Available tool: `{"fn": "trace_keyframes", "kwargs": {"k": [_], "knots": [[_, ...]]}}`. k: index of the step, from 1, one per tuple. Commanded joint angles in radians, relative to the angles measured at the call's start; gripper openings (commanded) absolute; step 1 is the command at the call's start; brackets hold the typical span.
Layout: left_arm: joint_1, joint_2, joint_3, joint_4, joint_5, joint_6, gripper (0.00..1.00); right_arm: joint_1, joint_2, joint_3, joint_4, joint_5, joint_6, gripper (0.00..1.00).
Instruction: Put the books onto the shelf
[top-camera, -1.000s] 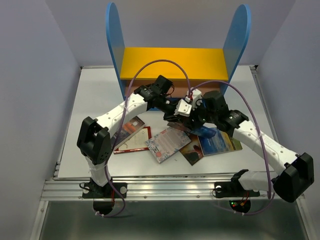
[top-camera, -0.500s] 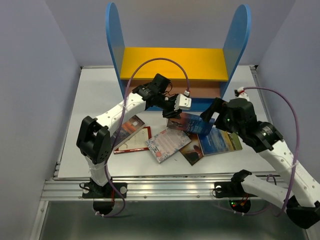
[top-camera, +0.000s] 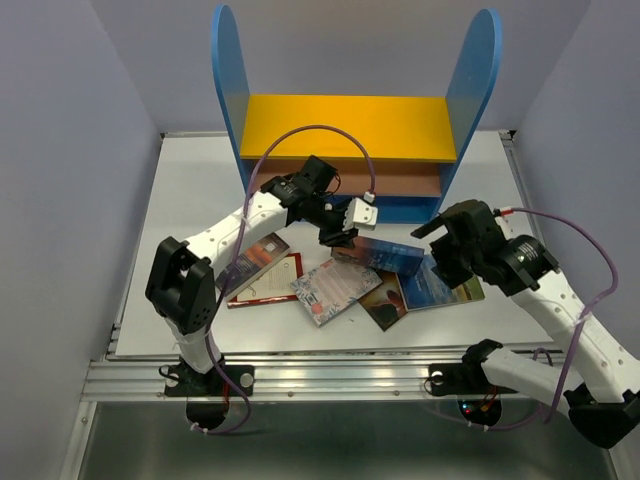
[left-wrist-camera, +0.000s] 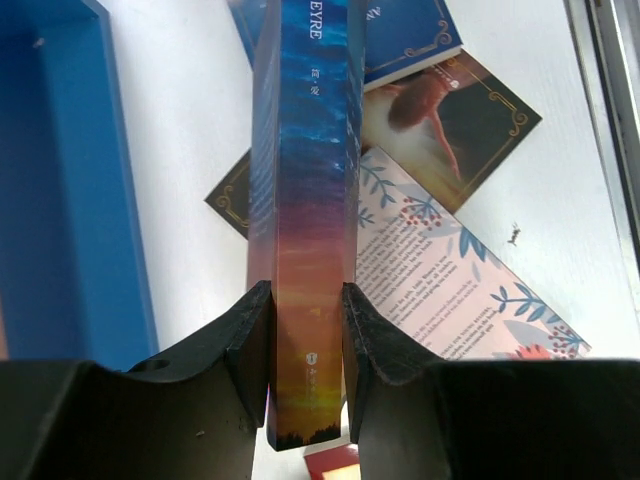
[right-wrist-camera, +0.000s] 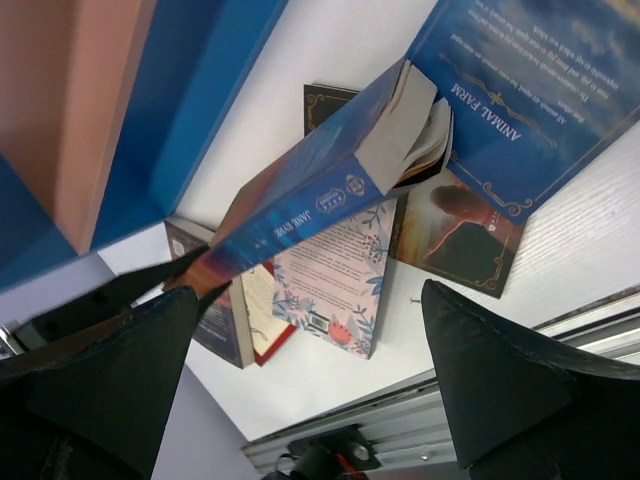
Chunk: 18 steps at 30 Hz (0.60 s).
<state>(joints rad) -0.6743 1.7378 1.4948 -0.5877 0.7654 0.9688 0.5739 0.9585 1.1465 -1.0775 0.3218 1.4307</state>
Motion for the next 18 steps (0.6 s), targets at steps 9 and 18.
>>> {"fn": "trace_keyframes", "kwargs": {"k": [9,18], "knots": [[-0.008,-0.170,-0.154,0.077,-0.052,-0.058,0.00,-0.006,0.072,-0.179,0.160,-0.033,0.223,1.00],[-0.019,-0.175,-0.177,0.103,-0.057,-0.068,0.00,-0.006,0.128,-0.362,0.396,-0.135,0.267,0.84]]}}
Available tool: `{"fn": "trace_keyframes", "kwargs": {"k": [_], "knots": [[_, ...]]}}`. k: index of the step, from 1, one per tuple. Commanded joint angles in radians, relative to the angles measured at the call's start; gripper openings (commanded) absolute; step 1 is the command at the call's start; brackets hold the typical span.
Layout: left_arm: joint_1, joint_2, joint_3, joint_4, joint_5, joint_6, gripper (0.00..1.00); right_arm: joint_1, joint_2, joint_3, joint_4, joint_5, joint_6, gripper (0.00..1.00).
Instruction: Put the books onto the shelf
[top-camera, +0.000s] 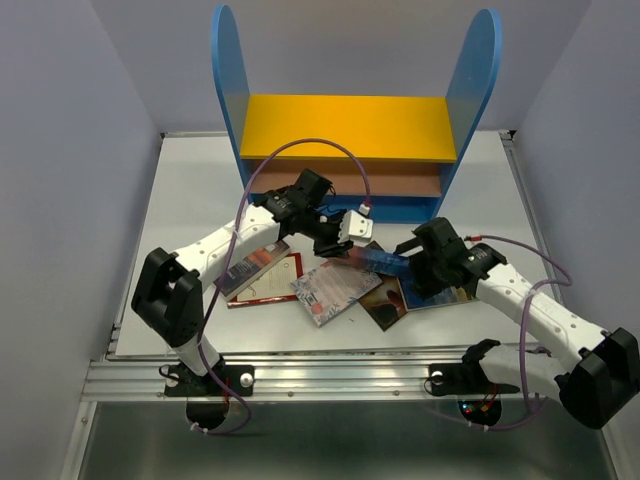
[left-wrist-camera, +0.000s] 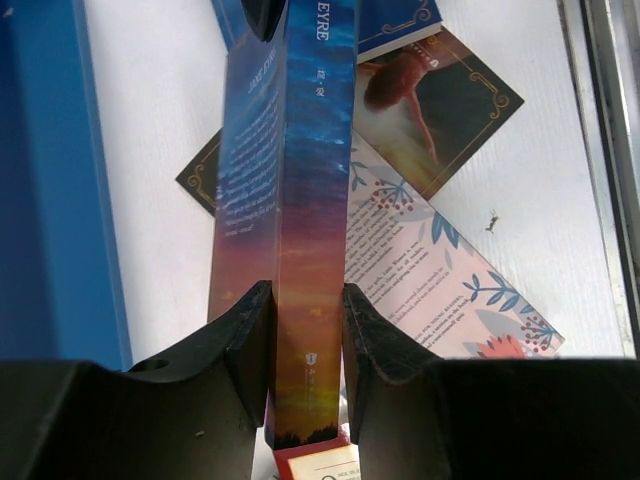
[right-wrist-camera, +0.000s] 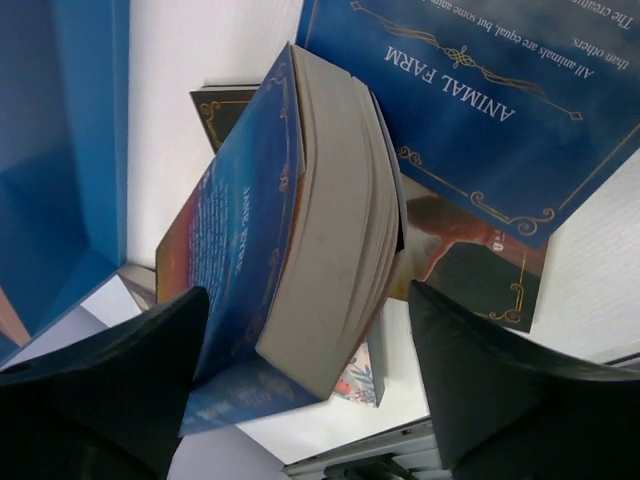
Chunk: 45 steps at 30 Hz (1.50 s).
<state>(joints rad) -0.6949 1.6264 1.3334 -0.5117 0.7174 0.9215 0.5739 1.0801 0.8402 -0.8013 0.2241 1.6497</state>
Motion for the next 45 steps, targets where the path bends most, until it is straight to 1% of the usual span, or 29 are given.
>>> {"fn": "trace_keyframes", "kwargs": {"k": [1,2,3,5,6,7,8,9,10,11,12,13,14,15,16,17,23,28,30,33,39,45], "knots": [[0.000,-0.063,-0.016,0.027,-0.006,-0.019,0.00,-0.015,0.004,-0.062,0.126,-0.014,0.058,0.78],[-0.002,-0.063,-0.019,0.030,-0.010,-0.018,0.00,-0.016,-0.009,-0.069,0.143,0.000,0.058,0.66],[-0.003,-0.062,-0.020,0.030,-0.013,-0.016,0.00,-0.016,-0.019,-0.072,0.148,0.017,0.055,0.57],[-0.012,-0.057,-0.025,0.029,-0.022,-0.001,0.00,-0.016,-0.035,-0.070,0.157,0.063,0.029,0.42],[-0.018,-0.056,-0.031,0.030,-0.039,0.011,0.00,-0.016,-0.048,-0.069,0.159,0.075,0.001,0.28],[-0.026,-0.051,-0.034,0.029,-0.048,0.016,0.00,-0.016,-0.054,-0.066,0.159,0.090,-0.008,0.23],[-0.043,-0.050,-0.036,0.029,-0.070,0.020,0.00,-0.016,-0.058,-0.063,0.157,0.099,-0.030,0.15],[-0.051,-0.048,-0.036,0.029,-0.079,0.022,0.00,-0.016,-0.059,-0.058,0.157,0.100,-0.042,0.09],[-0.057,-0.048,-0.037,0.032,-0.088,0.019,0.00,-0.016,-0.055,-0.052,0.157,0.104,-0.057,0.01],[-0.063,-0.046,-0.036,0.035,-0.096,0.011,0.00,-0.016,-0.052,-0.046,0.157,0.106,-0.070,0.01],[-0.072,-0.042,-0.030,0.035,-0.105,-0.007,0.04,-0.016,-0.042,-0.029,0.159,0.103,-0.100,0.01],[-0.077,-0.039,-0.023,0.042,-0.113,-0.027,0.19,-0.016,-0.036,-0.018,0.159,0.100,-0.113,0.01],[-0.078,-0.039,-0.019,0.064,-0.121,-0.051,0.35,-0.016,-0.029,-0.009,0.159,0.095,-0.123,0.01],[-0.080,-0.037,-0.011,0.079,-0.133,-0.079,0.54,-0.016,-0.023,0.008,0.160,0.092,-0.139,0.01],[-0.083,-0.040,-0.010,0.099,-0.141,-0.140,0.89,-0.016,-0.016,0.014,0.160,0.087,-0.143,0.01],[-0.086,-0.043,-0.010,0.133,-0.148,-0.163,0.99,-0.016,-0.013,0.019,0.162,0.087,-0.146,0.01],[-0.153,-0.099,-0.075,0.310,-0.297,-0.304,0.99,-0.016,-0.009,0.036,0.186,0.072,-0.156,0.01],[-0.189,-0.077,-0.050,0.338,-0.328,-0.386,0.99,-0.016,-0.011,0.046,0.203,0.095,-0.154,0.01],[-0.206,-0.057,-0.040,0.345,-0.316,-0.409,0.99,-0.016,-0.005,0.051,0.215,0.104,-0.151,0.01],[-0.218,-0.040,-0.027,0.331,-0.293,-0.427,0.99,-0.016,-0.006,0.059,0.226,0.115,-0.154,0.01],[-0.229,-0.010,-0.022,0.335,-0.348,-0.415,0.99,-0.016,-0.011,0.095,0.231,0.124,-0.183,0.01],[-0.239,0.053,-0.011,0.348,-0.352,-0.424,0.99,-0.016,0.030,0.155,0.238,0.092,-0.234,0.01]]}}
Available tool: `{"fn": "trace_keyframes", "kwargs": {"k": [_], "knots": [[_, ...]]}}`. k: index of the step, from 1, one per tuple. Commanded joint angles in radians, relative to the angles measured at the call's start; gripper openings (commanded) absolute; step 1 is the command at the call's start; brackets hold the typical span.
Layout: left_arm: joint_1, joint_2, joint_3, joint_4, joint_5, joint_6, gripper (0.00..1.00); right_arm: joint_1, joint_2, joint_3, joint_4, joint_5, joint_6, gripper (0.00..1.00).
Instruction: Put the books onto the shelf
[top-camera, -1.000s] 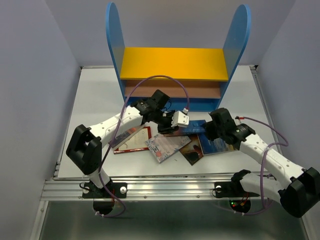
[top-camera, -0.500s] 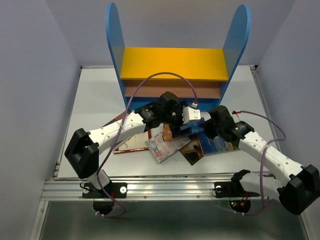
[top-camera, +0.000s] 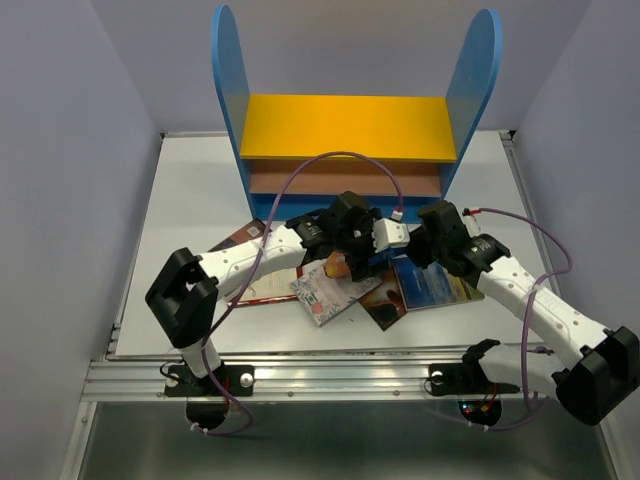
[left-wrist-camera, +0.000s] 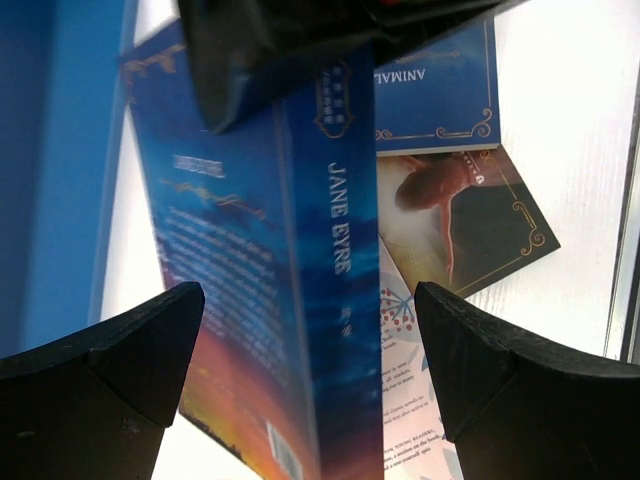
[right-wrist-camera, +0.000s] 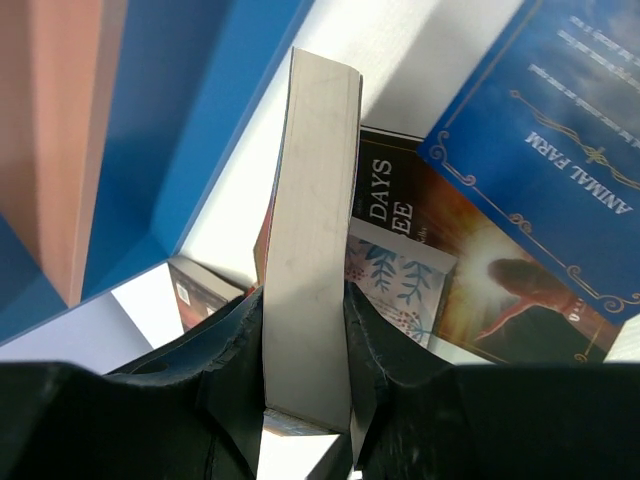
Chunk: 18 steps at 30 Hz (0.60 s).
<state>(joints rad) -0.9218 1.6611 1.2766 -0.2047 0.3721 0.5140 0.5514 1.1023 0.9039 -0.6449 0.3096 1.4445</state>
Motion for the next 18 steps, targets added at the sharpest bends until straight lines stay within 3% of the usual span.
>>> {"fn": "trace_keyframes", "kwargs": {"k": [1,6,10,14,15,18], "knots": [[-0.012,0.026,0.049,0.044,-0.012,-0.020,0.99,0.007,0.017,0.099,0.085,0.000,-0.033,0.01],[-0.014,0.052,0.040,0.111,-0.070,-0.071,0.97,0.007,0.054,0.135,0.099,-0.041,-0.049,0.01],[-0.015,0.060,0.032,0.159,-0.127,-0.124,0.83,0.007,0.047,0.136,0.120,-0.058,-0.044,0.01],[-0.015,0.081,0.041,0.177,-0.177,-0.138,0.55,0.007,0.050,0.148,0.134,-0.095,-0.045,0.01],[-0.015,0.085,0.044,0.179,-0.188,-0.137,0.42,0.007,0.048,0.150,0.134,-0.096,-0.045,0.01],[-0.015,0.085,0.043,0.182,-0.182,-0.132,0.23,0.007,0.030,0.153,0.133,-0.086,-0.052,0.01]]}}
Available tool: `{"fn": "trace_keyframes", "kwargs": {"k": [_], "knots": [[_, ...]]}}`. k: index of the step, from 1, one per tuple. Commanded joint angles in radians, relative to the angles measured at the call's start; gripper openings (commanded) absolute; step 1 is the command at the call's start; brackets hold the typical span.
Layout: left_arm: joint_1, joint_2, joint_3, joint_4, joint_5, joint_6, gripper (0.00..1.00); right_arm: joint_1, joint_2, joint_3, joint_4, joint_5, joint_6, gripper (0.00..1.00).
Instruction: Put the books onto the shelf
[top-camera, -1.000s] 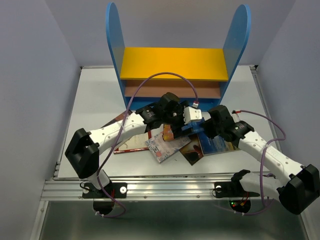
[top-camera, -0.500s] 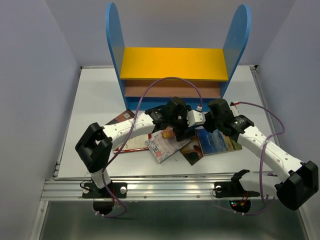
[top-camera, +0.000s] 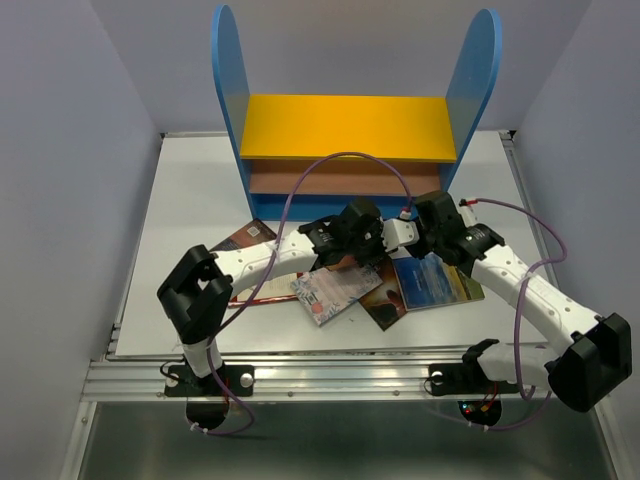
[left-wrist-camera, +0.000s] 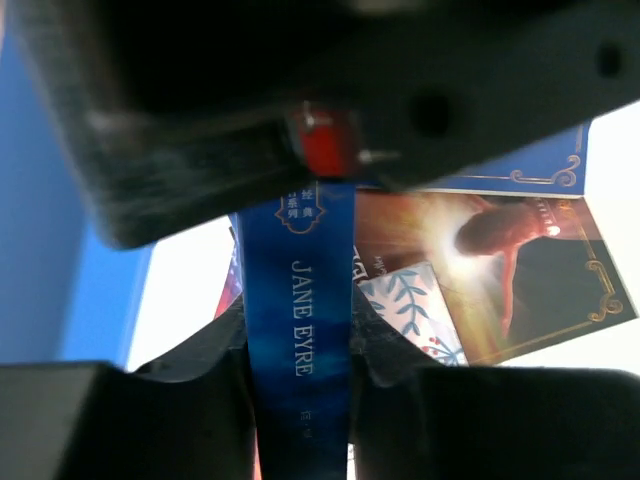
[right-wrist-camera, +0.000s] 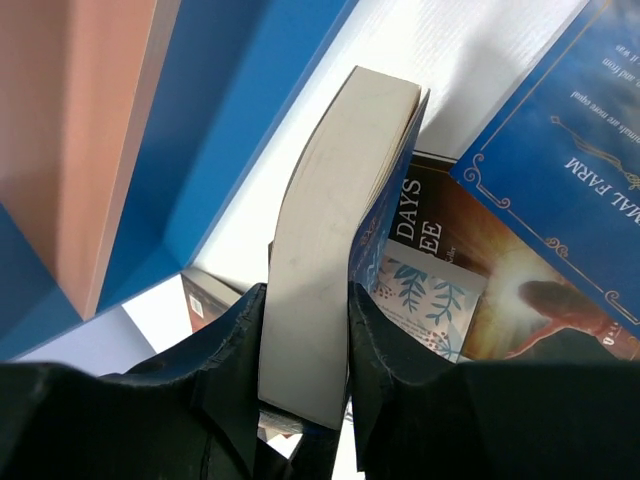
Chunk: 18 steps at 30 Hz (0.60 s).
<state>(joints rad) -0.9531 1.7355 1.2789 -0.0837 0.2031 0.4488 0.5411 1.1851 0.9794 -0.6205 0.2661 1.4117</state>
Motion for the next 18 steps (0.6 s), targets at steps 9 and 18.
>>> {"fn": "trace_keyframes", "kwargs": {"k": [9,18], "knots": [[0.013,-0.040,0.045,0.091,-0.051,-0.056,0.00,0.017,-0.140,0.149,0.056,0.100,-0.137,1.00],[0.013,-0.168,0.094,0.226,-0.254,-0.133,0.00,0.017,-0.343,0.255,-0.148,0.396,-0.210,1.00]]}}
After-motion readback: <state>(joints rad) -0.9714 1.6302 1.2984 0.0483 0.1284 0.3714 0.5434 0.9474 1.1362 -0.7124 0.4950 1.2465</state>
